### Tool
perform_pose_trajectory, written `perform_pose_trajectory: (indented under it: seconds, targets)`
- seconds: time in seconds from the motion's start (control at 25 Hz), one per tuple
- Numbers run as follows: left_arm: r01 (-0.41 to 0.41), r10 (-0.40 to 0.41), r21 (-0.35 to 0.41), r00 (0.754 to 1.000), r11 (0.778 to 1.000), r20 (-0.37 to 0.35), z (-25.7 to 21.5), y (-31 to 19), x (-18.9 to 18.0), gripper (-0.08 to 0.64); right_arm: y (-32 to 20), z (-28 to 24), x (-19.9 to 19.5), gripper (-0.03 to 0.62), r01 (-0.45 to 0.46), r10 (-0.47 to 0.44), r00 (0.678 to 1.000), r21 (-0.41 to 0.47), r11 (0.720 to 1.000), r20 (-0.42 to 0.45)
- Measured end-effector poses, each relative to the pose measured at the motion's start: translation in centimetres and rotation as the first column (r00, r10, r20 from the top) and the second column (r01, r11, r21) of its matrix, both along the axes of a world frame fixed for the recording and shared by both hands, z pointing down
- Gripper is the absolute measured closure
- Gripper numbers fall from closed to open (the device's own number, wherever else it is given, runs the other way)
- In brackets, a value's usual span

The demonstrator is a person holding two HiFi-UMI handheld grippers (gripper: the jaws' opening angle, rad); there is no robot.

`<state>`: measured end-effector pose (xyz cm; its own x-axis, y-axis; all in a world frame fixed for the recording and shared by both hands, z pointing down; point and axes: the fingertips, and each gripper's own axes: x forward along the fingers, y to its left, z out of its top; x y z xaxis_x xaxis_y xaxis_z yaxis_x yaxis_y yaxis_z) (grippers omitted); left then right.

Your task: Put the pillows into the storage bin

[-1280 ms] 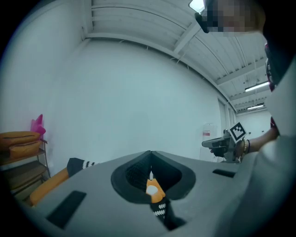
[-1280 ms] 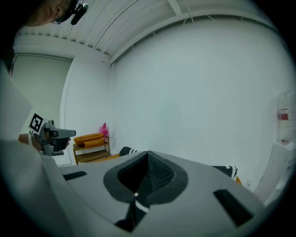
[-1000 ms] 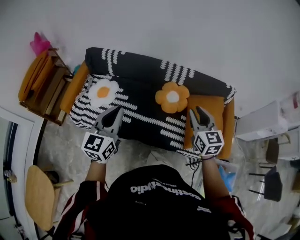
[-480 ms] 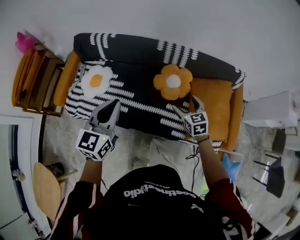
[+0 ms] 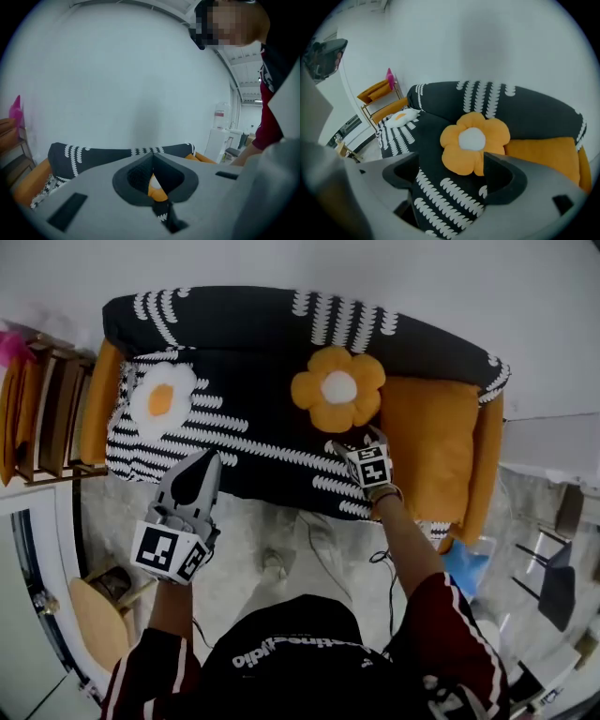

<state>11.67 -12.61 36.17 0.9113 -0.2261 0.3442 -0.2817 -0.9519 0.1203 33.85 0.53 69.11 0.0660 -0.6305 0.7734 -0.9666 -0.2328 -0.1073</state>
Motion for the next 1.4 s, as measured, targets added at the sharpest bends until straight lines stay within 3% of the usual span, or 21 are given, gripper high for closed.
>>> perform_pose_trajectory:
  seconds: [0.16,0.44,0.68,0.84,1.04,1.2,1.4]
  targets:
    - [0.006,-0.005,-0.031,0.999,0.999,0.049,3.4,-0.6,1.5,0.555,-0.6,5.8,1.2,0.173,-0.062,0.065,0.994,-0.037,0.997,0.085]
    - [0.019,-0.01,-0.073,0.993,0.997,0.119,8.2,-1.2,2.8,0.555,-1.4,13.8,2.6,0.178,-0.208,0.221,0.946,-0.081,0.975,0.239]
    - [0.035,-0.017,-0.101,0.985,0.994,0.173,11.3,-1.5,2.6,0.555,-1.9,18.1,2.3,0.173,-0.317,0.336,0.874,-0.113,0.942,0.351]
    - [0.044,-0.022,-0.114,0.982,0.992,0.19,12.3,-1.7,2.3,0.555,-3.8,18.3,2.4,0.164,-0.355,0.353,0.846,-0.073,0.932,0.4]
    - [0.058,-0.033,-0.122,0.98,0.991,0.196,12.8,-1.8,1.7,0.555,-5.6,18.7,3.6,0.14,-0.452,0.435,0.773,-0.08,0.888,0.462]
    - [0.067,-0.041,-0.127,0.981,0.99,0.192,12.8,-2.1,1.3,0.555,-5.8,19.0,4.1,0.211,-0.469,0.472,0.766,-0.121,0.875,0.436]
    - [0.066,-0.04,-0.138,0.983,0.988,0.18,12.6,-2.5,1.0,0.555,-6.0,17.1,3.9,0.445,-0.396,0.407,0.846,-0.106,0.912,0.344]
